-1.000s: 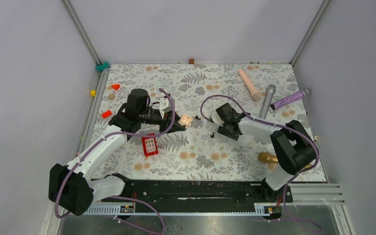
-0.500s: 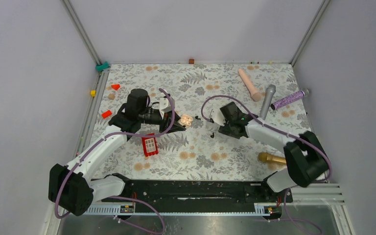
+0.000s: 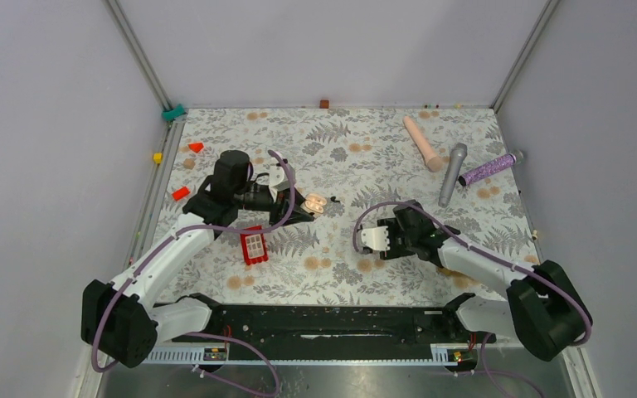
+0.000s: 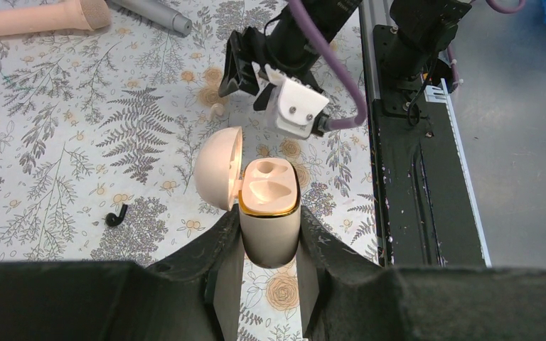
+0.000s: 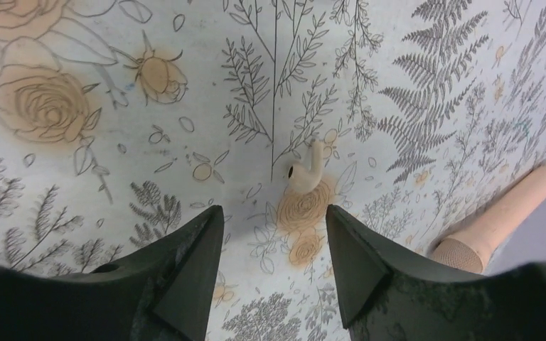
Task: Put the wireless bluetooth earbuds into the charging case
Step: Pick up the right earbud from the center of the board.
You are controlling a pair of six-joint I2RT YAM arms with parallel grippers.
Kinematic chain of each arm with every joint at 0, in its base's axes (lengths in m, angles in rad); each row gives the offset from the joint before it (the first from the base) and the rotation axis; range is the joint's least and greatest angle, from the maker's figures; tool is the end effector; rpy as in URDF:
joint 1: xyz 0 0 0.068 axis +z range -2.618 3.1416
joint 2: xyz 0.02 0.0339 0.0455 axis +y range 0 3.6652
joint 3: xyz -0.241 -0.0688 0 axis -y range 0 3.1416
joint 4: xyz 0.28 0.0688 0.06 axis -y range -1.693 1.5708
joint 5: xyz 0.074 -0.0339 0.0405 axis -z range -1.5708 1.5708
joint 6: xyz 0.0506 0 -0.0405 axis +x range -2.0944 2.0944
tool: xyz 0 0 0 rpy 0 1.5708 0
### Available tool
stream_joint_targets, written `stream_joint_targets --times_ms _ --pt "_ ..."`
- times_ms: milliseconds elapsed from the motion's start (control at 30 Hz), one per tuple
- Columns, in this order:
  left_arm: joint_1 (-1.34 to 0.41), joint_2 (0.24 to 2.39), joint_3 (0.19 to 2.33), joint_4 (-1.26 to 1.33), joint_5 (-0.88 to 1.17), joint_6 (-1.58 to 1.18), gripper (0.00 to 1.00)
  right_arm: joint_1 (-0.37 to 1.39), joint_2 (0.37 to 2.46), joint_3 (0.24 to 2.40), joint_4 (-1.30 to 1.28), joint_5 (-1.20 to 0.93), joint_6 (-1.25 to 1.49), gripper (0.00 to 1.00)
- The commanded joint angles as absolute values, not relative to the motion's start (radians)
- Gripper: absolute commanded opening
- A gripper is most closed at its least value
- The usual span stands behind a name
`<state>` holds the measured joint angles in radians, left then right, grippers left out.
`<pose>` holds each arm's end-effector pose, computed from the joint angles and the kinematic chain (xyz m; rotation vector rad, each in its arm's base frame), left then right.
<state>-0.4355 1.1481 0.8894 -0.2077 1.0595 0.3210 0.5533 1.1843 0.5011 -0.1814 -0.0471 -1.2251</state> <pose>0.2492 -0.1646 0.2753 1.2931 1.4611 -1.1377 0.2242 0.1413 0.1117 -1.9153 1.5265 -0.2431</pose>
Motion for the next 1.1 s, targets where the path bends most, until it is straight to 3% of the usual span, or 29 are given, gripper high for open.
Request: stream_joint_targets --times_ms 0,500,733,1067 --pt "-0.434 1.116 0.886 -0.156 1.098 0.325 0.00 0.533 1.273 0.497 -0.022 -0.067 -1.320 0.61" --pt "-0.433 1.115 0.882 -0.157 1.098 0.329 0.00 0.492 1.401 0.545 -0.031 -0.088 -1.324 0.55" --pt "-0.433 1.117 0.884 -0.157 1.099 0.327 0.00 0.489 1.443 0.589 -0.081 -0.082 -1.297 0.37" --pt "-0.433 1.126 0.886 -0.156 1.104 0.327 0.00 0.485 1.323 0.638 -0.127 -0.140 -1.196 0.30"
